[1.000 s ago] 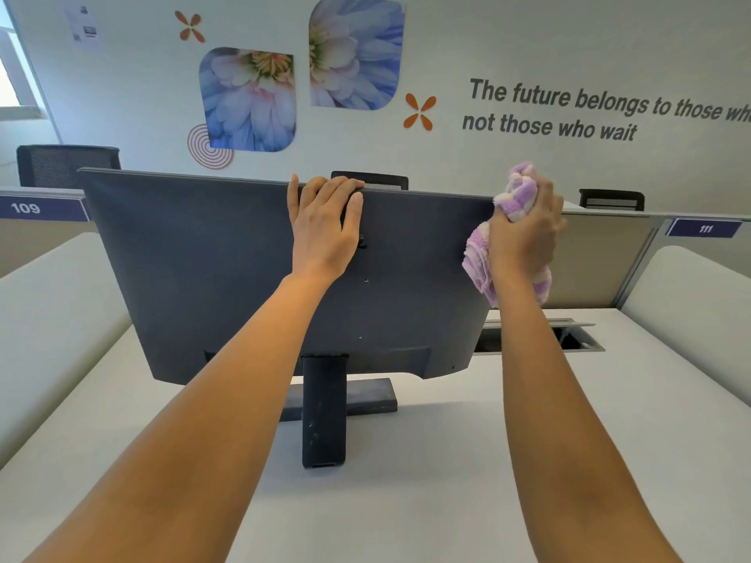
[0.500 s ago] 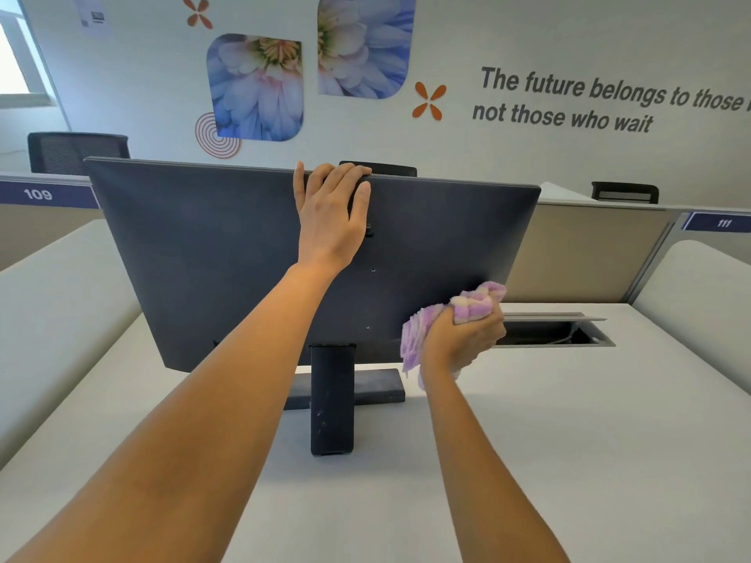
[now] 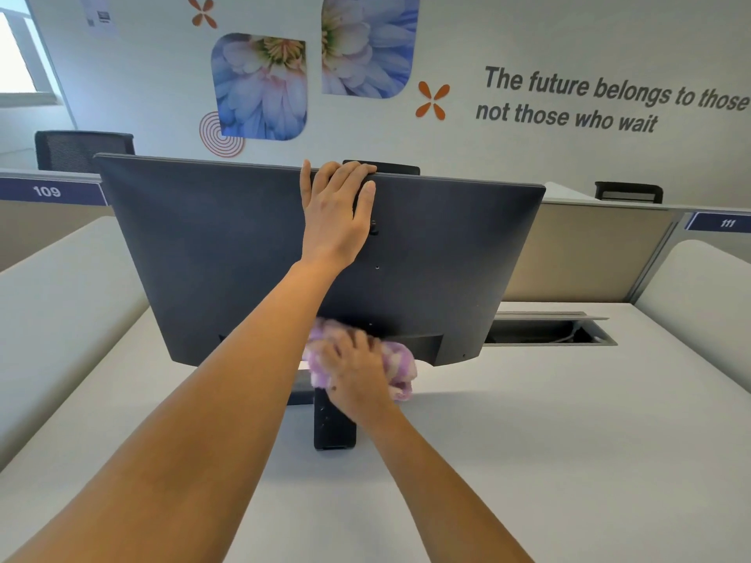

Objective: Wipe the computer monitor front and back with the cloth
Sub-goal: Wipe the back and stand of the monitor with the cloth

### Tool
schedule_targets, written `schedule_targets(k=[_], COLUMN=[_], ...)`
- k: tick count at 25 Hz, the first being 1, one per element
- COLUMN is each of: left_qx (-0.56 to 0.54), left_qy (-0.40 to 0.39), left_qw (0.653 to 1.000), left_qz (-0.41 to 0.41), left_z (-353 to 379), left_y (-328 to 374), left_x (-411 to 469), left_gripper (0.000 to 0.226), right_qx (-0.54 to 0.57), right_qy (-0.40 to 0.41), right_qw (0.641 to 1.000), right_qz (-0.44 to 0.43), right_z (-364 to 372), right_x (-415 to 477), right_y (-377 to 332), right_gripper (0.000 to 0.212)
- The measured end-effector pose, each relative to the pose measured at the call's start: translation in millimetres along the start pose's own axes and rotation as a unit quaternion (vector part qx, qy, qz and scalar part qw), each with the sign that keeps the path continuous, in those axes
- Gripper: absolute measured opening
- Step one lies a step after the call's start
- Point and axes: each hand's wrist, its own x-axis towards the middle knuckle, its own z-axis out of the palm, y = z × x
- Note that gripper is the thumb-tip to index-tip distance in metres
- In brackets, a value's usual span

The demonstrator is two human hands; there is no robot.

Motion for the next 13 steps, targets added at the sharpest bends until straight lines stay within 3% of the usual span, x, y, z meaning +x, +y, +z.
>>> schedule_targets(k=[2,5,13], left_qx=[0.001,0.005,0.006], left_qy=[-0.007,-0.018,-0.033], left_qw=[1.000,1.000,0.999], left_qz=[-0.001,0.001,0.009], left_z=[-2,-5,-8], left_y=[0,-2,-5], left_x=[0,-1,-1], left_gripper=[0.039,0.041,0.041], right_qx=[0.000,-0.020,-0.055], right_qy=[-0.042,-0.056,0.019], right_qw=[0.996,0.995,0.994], right_qz=[-0.079,-0.078,-0.087], right_z=[3,4,6], right_x=[-2,5,-4], right_y=[-11,-17,9], right_gripper=[0.052,0.042,0.033])
